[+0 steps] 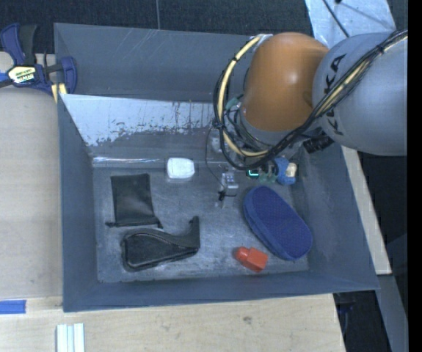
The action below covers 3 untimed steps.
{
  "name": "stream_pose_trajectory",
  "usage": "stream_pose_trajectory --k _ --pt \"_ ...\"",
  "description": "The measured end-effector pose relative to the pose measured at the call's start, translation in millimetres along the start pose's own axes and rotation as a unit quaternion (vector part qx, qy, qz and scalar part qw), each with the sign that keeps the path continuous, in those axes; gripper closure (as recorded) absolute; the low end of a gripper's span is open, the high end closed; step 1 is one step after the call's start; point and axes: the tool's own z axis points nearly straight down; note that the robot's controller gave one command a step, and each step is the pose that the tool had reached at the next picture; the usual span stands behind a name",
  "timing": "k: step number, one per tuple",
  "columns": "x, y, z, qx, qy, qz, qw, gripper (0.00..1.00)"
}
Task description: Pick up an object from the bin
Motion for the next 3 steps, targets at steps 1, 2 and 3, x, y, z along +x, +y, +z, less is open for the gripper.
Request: stream_pose_trajectory --k 1,2,3 --pt "2.4 87 103 -0.001 -0.0008 -0.162 0.9868 0.00" --pt "0.3 169 68 -0.002 -0.0055 -0.087 0.9962 0.00" --pt "-8.8 146 59 0.000 -0.0057 -0.129 0.9917 0.00"
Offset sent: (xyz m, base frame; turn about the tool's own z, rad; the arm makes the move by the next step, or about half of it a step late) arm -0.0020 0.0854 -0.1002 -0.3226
